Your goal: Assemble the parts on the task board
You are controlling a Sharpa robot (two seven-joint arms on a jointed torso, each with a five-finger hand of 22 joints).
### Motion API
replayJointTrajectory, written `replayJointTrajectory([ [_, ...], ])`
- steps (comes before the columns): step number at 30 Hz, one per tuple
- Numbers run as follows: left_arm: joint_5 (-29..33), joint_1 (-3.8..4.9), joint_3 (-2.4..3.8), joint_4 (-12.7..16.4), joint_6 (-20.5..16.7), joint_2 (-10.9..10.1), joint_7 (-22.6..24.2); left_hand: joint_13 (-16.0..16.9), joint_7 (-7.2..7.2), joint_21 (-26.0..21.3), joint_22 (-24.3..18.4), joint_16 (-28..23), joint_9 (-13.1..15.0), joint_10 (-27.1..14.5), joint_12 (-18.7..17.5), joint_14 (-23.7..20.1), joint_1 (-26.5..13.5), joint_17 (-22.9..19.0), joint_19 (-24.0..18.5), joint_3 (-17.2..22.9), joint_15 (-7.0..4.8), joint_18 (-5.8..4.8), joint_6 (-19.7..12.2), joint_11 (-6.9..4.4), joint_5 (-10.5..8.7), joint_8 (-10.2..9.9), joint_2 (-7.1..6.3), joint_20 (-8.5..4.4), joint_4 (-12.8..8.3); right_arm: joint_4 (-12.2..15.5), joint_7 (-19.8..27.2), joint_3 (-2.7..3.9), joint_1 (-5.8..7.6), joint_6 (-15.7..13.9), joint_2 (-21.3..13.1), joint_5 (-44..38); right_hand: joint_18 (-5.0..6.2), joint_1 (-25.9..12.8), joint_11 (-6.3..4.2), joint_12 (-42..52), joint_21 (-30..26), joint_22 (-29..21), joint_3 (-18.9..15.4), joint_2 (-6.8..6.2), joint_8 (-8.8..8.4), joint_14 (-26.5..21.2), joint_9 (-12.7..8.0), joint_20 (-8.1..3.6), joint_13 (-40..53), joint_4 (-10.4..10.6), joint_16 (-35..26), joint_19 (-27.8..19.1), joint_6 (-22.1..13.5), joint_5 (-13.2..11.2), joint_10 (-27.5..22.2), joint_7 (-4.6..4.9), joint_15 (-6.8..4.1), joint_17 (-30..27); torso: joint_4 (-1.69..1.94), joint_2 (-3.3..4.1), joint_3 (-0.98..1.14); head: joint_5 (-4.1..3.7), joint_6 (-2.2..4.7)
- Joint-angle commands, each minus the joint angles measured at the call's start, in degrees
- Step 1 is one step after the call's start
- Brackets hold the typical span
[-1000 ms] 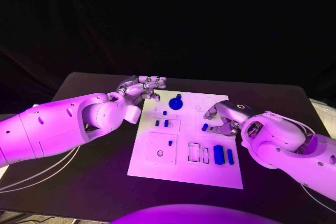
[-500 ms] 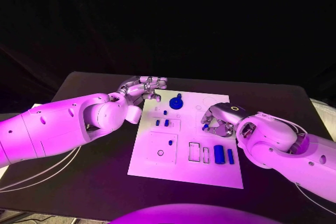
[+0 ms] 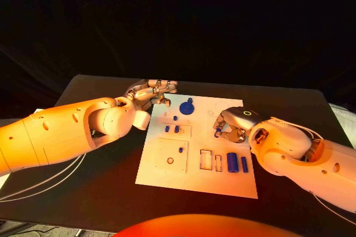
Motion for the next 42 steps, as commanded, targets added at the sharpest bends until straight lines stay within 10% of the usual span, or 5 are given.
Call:
replayJointTrajectory([
  [1,0.2,-0.03,0.04,0.1,1.1,0.1,0.3,0.1,0.07,-0.2,-0.1,-0.1,0.0,-0.4,0.2,-0.4,-0.3,-0.1,-0.1,-0.3,-0.10,1.06,-0.3,0.09,0.32,0.2,0.04,0.15,0.1,-0.4,-0.1,-0.23,-0.41,0.1,0.1,-2.2,-0.91,-0.2,-0.58,-0.3,0.9,1.2,0.8,-0.08,0.52,1.1,0.2,0.02,0.2,-0.1,0.9,0.9,0.9,-0.3,1.4,-0.12,-0.44,1.0,-0.04,-0.01,0.01,-0.01,-0.05],
  [29,0.2,-0.08,0.03,0.2,1.0,0.0,0.4,0.1,0.09,-0.2,-0.1,-0.1,0.0,-0.5,0.3,-0.5,-0.3,-0.2,-0.1,-0.3,-0.11,1.07,-0.4,0.10,0.31,0.2,0.06,0.15,0.0,7.0,-0.5,0.57,0.14,-7.9,-2.4,-0.6,-1.48,-0.1,-1.13,-1.2,3.3,4.4,5.8,-0.57,1.16,1.4,0.6,-0.62,0.3,-3.1,2.9,2.3,3.1,-0.8,5.0,-0.06,-0.94,2.9,-0.04,-0.06,-0.06,-0.10,0.08],
  [42,0.2,-0.12,0.04,0.3,0.9,0.2,0.3,0.2,0.37,-0.4,-0.2,0.0,-0.1,-0.8,0.5,-0.6,-0.4,-0.3,-0.1,-0.5,-0.02,1.05,-0.8,0.27,0.30,0.1,0.05,0.19,0.0,9.3,1.0,0.27,-0.60,-7.9,3.1,0.5,-1.47,-0.3,-1.03,-1.5,3.4,4.4,6.3,-0.68,1.03,1.3,0.6,-0.61,0.3,-3.4,3.0,2.3,3.1,-0.7,5.0,0.08,-0.88,2.9,0.01,0.03,-0.08,1.11,-0.03],
])
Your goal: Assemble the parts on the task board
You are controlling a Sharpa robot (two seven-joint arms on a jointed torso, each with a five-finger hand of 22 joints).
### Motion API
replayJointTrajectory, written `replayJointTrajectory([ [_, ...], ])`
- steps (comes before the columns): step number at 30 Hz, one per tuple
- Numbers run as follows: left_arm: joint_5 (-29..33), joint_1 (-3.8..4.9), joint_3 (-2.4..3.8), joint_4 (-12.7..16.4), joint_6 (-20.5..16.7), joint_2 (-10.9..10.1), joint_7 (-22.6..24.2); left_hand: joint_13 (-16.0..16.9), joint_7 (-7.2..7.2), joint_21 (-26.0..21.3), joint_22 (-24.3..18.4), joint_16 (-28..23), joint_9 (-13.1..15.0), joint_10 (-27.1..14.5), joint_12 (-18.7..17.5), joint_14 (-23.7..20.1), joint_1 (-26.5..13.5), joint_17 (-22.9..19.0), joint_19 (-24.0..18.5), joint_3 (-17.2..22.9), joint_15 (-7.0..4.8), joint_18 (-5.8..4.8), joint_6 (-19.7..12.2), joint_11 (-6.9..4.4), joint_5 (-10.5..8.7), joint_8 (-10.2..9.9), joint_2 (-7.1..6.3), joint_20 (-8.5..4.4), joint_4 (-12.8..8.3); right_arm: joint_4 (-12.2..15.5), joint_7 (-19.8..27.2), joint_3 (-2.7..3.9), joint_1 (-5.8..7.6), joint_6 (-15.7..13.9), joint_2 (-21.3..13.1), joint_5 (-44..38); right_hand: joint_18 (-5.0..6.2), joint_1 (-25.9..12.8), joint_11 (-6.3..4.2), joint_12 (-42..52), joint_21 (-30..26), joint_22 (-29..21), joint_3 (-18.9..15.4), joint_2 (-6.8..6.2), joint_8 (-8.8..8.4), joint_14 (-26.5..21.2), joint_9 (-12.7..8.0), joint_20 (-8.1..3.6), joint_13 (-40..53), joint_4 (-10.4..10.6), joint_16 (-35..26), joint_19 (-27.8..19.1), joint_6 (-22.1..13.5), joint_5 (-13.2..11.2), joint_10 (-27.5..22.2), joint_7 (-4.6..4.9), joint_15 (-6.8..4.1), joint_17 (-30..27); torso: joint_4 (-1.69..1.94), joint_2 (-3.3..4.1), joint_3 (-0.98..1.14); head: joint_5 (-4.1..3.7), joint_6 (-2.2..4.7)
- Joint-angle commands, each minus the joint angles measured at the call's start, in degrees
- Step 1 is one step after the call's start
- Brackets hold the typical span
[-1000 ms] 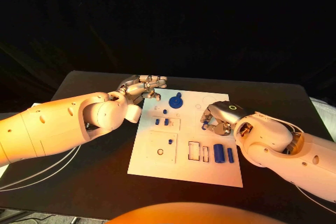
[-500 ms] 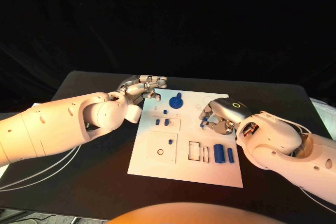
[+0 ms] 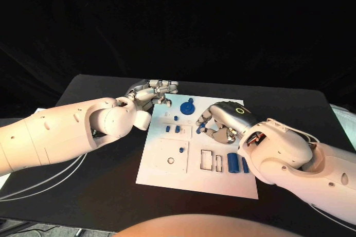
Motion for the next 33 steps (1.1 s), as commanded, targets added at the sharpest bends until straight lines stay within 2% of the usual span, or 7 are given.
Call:
replayJointTrajectory([
  [1,0.2,-0.04,0.04,0.2,0.8,0.3,0.3,0.1,0.07,-0.4,-0.1,0.0,-0.1,-0.5,0.2,-0.3,-0.4,0.0,-0.1,-0.3,0.08,1.05,-0.5,-0.03,0.31,0.1,0.05,0.20,0.1,-0.2,1.2,-0.42,-0.40,-0.2,2.0,0.3,-0.71,0.0,-2.78,-0.2,0.3,0.0,0.6,-0.34,-0.12,1.2,0.0,0.01,0.1,-0.2,0.3,0.5,0.0,0.2,3.1,0.45,-0.39,0.0,0.07,0.06,0.01,0.74,-0.16],
  [4,0.2,-0.04,0.04,0.3,0.9,0.4,0.3,0.1,0.09,-0.4,-0.1,0.0,-0.1,-0.5,0.3,-0.3,-0.4,-0.1,-0.1,-0.3,0.08,1.05,-0.6,-0.02,0.31,0.1,0.06,0.20,0.1,-0.9,1.8,-1.10,-0.74,0.1,3.8,0.5,-0.69,0.0,-2.75,-0.3,0.2,-0.1,0.8,-0.33,-0.16,1.2,0.0,0.02,0.1,-0.2,0.3,0.4,-0.1,0.3,3.1,0.49,-0.37,-0.1,0.16,-0.02,-0.04,0.92,-0.46],
  [6,0.2,-0.04,0.04,0.3,0.9,0.4,0.3,0.1,0.09,-0.4,-0.1,0.0,-0.1,-0.5,0.3,-0.3,-0.4,-0.1,-0.1,-0.3,0.08,1.05,-0.6,-0.02,0.31,0.1,0.06,0.20,0.1,-1.4,2.5,-1.51,-1.23,0.2,5.0,0.5,-0.67,-0.2,-2.69,-0.4,0.2,-0.1,1.0,-0.31,-0.22,1.2,0.0,0.03,0.0,-0.3,0.3,0.3,-0.1,0.3,3.0,0.54,-0.33,-0.1,0.11,-0.04,-0.08,1.49,-0.55],
  [10,0.5,-0.04,0.04,0.4,0.8,0.5,0.2,0.1,0.09,-0.4,-0.1,0.0,-0.1,-0.5,0.3,-0.3,-0.4,-0.1,-0.1,-0.3,0.08,1.05,-0.6,-0.02,0.31,0.1,0.06,0.20,0.1,-2.1,3.4,-2.03,-2.17,0.6,6.8,0.3,-0.66,-0.3,-2.65,-0.5,0.2,-0.2,1.1,-0.36,-0.28,1.2,0.0,0.06,0.0,-0.4,0.3,0.3,-0.2,0.3,3.0,0.59,-0.29,-0.2,0.08,0.03,-0.01,2.39,-0.72],
  [15,0.7,-0.04,0.05,0.3,0.8,0.9,0.2,0.1,0.14,-0.4,-0.1,0.0,-0.1,-0.5,0.3,-0.3,-0.4,-0.1,-0.1,-0.3,0.10,1.05,-0.6,0.00,0.31,0.1,0.08,0.21,0.1,-3.5,4.4,-3.08,-2.90,1.0,8.6,0.4,-0.62,-0.4,-2.61,-0.7,0.2,-0.3,1.3,-0.38,-0.36,1.2,-0.1,0.07,0.0,-0.6,0.3,0.1,-0.3,0.4,3.0,0.63,-0.25,-0.2,0.06,-0.01,-0.04,2.89,-0.99],
  [20,0.8,-0.04,0.05,0.3,0.9,1.0,0.2,0.1,0.14,-0.4,-0.1,0.0,-0.1,-0.5,0.3,-0.3,-0.4,-0.1,-0.1,-0.3,0.11,1.04,-0.6,0.01,0.32,0.1,0.13,0.21,0.1,-4.7,5.3,-4.06,-3.89,1.7,10.2,1.0,-0.59,-0.5,-2.56,-0.9,0.1,-0.4,1.7,-0.34,-0.45,1.1,-0.1,0.09,0.0,-0.8,0.3,0.0,-0.4,0.5,2.9,0.69,-0.21,-0.3,-0.07,0.09,0.10,3.51,-0.93],
  [33,0.8,-0.04,0.05,0.2,1.1,1.1,0.2,0.1,0.14,-0.4,-0.1,0.0,-0.1,-0.5,0.3,-0.3,-0.4,-0.1,-0.1,-0.3,0.11,1.04,-0.6,0.01,0.32,0.1,0.13,0.21,0.1,-6.1,5.4,-4.51,-4.73,2.3,11.1,0.9,-0.57,-0.6,-2.51,-1.0,0.1,-0.4,1.9,-0.34,-0.52,1.1,-0.1,0.11,0.0,-1.0,0.3,0.0,-0.4,0.6,2.9,0.74,-0.18,-0.3,-0.10,0.01,0.04,3.87,-1.40],
])
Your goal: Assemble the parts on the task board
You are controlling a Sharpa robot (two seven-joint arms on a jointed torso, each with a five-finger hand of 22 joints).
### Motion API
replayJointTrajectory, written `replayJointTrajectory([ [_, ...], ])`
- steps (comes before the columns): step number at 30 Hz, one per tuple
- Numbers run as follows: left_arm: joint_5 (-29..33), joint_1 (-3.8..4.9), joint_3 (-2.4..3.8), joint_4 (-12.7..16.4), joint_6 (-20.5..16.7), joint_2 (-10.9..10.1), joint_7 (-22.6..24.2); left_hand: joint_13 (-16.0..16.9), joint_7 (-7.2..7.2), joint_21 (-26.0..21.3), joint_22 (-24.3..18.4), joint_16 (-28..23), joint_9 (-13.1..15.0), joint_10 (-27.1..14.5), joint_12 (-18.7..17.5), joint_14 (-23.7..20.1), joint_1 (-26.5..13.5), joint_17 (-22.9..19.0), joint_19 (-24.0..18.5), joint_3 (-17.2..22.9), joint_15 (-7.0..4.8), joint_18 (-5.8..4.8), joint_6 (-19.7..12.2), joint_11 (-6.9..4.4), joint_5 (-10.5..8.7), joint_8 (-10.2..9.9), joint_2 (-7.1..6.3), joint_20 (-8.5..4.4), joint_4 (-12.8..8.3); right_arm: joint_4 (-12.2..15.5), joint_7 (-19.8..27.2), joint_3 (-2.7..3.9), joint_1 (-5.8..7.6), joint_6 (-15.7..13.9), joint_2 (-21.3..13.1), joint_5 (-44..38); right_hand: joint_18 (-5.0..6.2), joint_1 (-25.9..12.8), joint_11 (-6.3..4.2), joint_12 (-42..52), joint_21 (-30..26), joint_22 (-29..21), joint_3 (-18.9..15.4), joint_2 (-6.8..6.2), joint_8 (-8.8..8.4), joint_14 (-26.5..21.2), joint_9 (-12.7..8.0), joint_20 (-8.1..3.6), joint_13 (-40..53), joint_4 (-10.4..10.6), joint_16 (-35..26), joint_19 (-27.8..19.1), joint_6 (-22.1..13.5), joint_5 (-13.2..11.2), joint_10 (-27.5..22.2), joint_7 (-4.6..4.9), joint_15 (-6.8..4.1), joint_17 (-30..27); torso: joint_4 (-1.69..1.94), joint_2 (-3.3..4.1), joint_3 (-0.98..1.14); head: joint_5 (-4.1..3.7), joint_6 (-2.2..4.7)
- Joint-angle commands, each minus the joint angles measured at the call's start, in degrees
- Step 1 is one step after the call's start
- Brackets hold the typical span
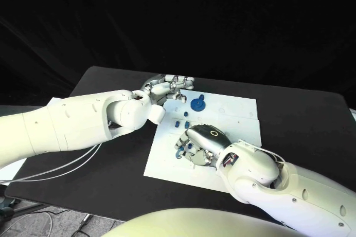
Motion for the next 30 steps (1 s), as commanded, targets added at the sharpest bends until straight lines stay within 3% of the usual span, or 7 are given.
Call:
replayJointTrajectory([
  [1,0.3,-0.02,0.04,0.1,1.1,0.1,0.2,0.0,-0.06,-0.4,-0.1,0.0,-0.1,-0.5,0.3,-0.3,-0.4,-0.1,-0.1,-0.3,0.09,1.05,-0.4,0.02,0.32,0.1,0.13,0.21,0.1,-0.1,0.7,-0.03,-0.08,1.1,0.1,-0.5,-0.57,0.3,-2.54,0.0,0.1,0.0,0.3,0.53,-0.27,1.1,-0.1,0.11,0.1,-0.2,0.4,0.0,0.0,0.3,2.9,0.37,-0.18,0.0,-0.05,-0.04,-0.03,-0.02,-0.09],
  [18,0.3,-0.02,0.04,0.0,1.2,0.0,0.0,0.0,-0.06,-0.4,-0.1,0.0,-0.1,-0.5,0.3,-0.3,-0.4,-0.1,-0.1,-0.3,0.09,1.05,-0.4,0.02,0.32,0.1,0.13,0.21,0.1,-0.5,-0.1,-0.11,-0.10,2.9,0.2,-1.1,-0.57,0.0,-2.50,-0.1,0.1,-0.1,0.4,0.47,-0.31,1.1,-0.1,0.14,0.1,-0.3,0.4,-0.1,-0.1,0.3,2.9,0.42,-0.14,-0.1,0.02,-0.05,-0.04,-0.02,-0.29],
  [30,0.3,-0.01,0.04,-0.1,1.1,-0.1,0.0,0.0,-0.06,-0.4,-0.1,0.0,-0.1,-0.5,0.3,-0.3,-0.4,-0.1,-0.1,-0.3,0.09,1.05,-0.4,0.02,0.32,0.1,0.13,0.21,0.1,-1.4,-1.5,-0.66,-0.09,4.3,0.8,-3.0,-0.55,-0.1,-2.47,-0.1,0.1,-0.1,0.4,0.44,-0.32,1.1,-0.1,0.15,0.1,-0.4,0.4,-0.1,-0.1,0.3,2.9,0.43,-0.12,-0.1,0.03,-0.05,-0.03,-0.11,-0.37],
])
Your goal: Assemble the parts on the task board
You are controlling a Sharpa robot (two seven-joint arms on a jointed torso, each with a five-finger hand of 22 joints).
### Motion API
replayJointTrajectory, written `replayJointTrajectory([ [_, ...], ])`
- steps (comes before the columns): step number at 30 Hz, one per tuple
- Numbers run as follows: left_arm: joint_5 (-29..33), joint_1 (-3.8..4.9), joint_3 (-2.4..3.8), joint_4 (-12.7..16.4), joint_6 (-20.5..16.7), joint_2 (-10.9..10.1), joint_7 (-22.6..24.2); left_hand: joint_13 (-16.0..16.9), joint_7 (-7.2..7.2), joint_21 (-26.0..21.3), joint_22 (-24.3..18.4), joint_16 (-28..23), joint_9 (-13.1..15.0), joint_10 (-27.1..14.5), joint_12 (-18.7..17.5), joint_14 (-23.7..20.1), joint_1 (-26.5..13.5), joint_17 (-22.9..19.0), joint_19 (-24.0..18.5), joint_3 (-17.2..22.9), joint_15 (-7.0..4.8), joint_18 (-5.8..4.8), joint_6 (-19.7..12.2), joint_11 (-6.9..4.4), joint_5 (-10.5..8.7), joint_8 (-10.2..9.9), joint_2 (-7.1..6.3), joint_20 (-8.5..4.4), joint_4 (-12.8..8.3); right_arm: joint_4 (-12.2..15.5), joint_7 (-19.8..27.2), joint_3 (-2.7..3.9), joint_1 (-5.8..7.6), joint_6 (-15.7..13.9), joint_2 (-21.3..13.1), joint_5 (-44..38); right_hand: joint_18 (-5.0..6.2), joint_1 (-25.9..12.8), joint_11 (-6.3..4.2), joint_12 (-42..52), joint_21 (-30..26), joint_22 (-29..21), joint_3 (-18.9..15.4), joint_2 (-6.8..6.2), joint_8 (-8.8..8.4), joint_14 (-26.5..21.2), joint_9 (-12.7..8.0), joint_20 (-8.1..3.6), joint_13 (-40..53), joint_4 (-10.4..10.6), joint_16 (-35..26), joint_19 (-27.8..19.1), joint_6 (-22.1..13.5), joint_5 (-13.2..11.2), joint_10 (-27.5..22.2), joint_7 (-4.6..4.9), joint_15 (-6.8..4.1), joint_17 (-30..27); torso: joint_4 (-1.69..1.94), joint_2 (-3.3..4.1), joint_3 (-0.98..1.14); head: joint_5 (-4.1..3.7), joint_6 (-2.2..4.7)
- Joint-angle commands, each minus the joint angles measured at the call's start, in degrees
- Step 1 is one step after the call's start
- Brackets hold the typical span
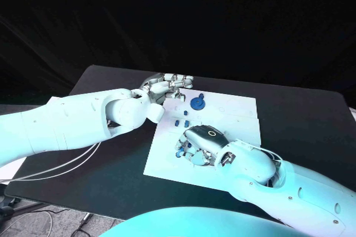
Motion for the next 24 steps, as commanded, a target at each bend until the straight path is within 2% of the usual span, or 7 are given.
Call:
replayJointTrajectory([
  [1,0.2,-0.01,0.05,0.0,1.0,0.0,0.2,0.1,-0.05,-0.4,-0.1,0.0,-0.1,-0.6,0.3,-0.3,-0.4,-0.1,-0.1,-0.3,0.08,1.05,-0.4,0.02,0.32,0.1,0.13,0.22,0.1,-0.4,-1.0,-0.40,-0.15,2.4,0.2,-1.9,-0.55,-0.2,-2.47,0.2,0.1,-0.1,0.2,0.43,-0.31,1.1,0.0,0.15,0.1,-0.2,0.4,-0.1,-0.1,0.1,2.9,0.44,-0.13,-0.1,-0.01,0.01,0.02,0.00,0.00],
  [9,0.2,-0.01,0.05,0.1,1.0,0.0,0.2,0.1,-0.05,-0.4,-0.1,0.0,-0.1,-0.6,0.3,-0.3,-0.4,-0.1,-0.1,-0.3,0.08,1.05,-0.4,0.02,0.32,0.1,0.13,0.22,0.1,-1.2,-1.5,-1.37,-0.10,2.6,0.9,-1.8,-0.49,-1.6,-2.11,-0.7,-0.1,-0.3,0.3,-0.16,-0.91,1.0,-0.3,0.36,0.0,-0.2,0.4,-0.5,-1.0,0.1,1.9,0.74,0.18,-0.3,0.03,0.02,0.01,-0.02,0.07],
  [13,0.2,-0.01,0.05,0.1,1.1,0.0,0.1,0.1,-0.05,-0.4,-0.1,0.0,-0.1,-0.6,0.3,-0.3,-0.4,-0.1,-0.1,-0.3,0.08,1.05,-0.4,0.02,0.32,0.1,0.13,0.22,0.1,-1.5,-2.2,-1.65,-0.07,0.4,1.0,-1.1,-0.11,-5.1,-0.94,-1.6,-1.5,-2.4,-1.0,-2.46,-1.40,0.5,-0.9,1.19,-0.2,0.9,-0.6,-2.0,-5.1,0.3,-1.7,2.12,1.33,-2.0,0.01,0.00,0.00,-0.03,0.04],
  [15,0.2,-0.01,0.05,0.1,1.1,0.0,-0.1,0.1,-0.01,-0.4,-0.1,0.0,0.0,-0.7,0.5,-0.3,-0.3,-0.2,0.0,-0.4,0.13,1.04,-0.5,0.07,0.32,0.1,0.17,0.25,0.0,-1.5,-2.3,-1.72,-0.06,-1.3,0.9,-0.6,0.55,-6.8,-0.17,-1.5,-3.6,-5.4,-2.7,-3.91,-1.33,-0.2,-0.9,1.78,-0.2,1.4,-2.1,-4.0,-6.9,0.4,-5.1,2.53,1.86,-4.2,-0.01,0.01,0.03,0.00,0.04],
  [17,0.2,-0.01,0.05,0.0,1.1,0.0,-0.2,0.1,0.00,-0.4,-0.1,0.0,0.0,-0.7,0.5,-0.3,-0.3,-0.2,0.0,-0.4,0.14,1.04,-0.5,0.08,0.32,0.1,0.17,0.26,0.0,-1.5,-2.2,-1.76,-0.07,-3.2,0.8,-0.1,1.08,-6.9,0.24,-1.4,-5.4,-7.8,-4.3,-4.31,-1.33,-0.8,-0.9,2.17,-0.2,1.3,-3.6,-5.5,-8.3,2.1,-8.9,2.40,2.09,-6.2,0.02,-0.01,0.00,-0.20,0.07],
  [22,0.2,-0.01,0.05,-0.2,1.2,0.0,-0.3,0.1,0.02,-0.4,-0.1,0.0,0.0,-0.7,0.5,-0.3,-0.3,-0.2,0.0,-0.4,0.15,1.04,-0.5,0.09,0.31,0.1,0.16,0.26,0.0,-1.2,-1.6,-1.79,-0.17,-7.2,0.2,1.0,1.52,-6.7,0.31,0.0,-7.9,-10.7,-11.5,-3.56,-1.19,-1.4,-0.7,2.56,0.1,2.2,-5.4,-6.7,-9.5,2.8,-12.0,2.69,2.41,-8.9,-0.05,-0.04,0.06,-0.30,0.18],
  [24,0.1,-0.01,0.05,-0.3,1.2,0.0,-0.3,0.1,0.02,-0.5,-0.1,0.0,0.0,-0.7,0.5,-0.3,-0.3,-0.2,0.0,-0.4,0.15,1.04,-0.5,0.09,0.32,0.1,0.17,0.26,0.0,-0.4,-1.5,-1.74,-0.35,-9.1,-0.4,1.8,1.62,-5.7,0.92,0.8,-8.6,-11.5,-15.1,-3.50,-1.22,-1.5,-0.8,2.65,0.1,2.6,-6.1,-6.8,-10.6,2.8,-12.5,3.13,2.52,-9.9,-0.02,-0.05,0.10,-0.34,0.30],
])
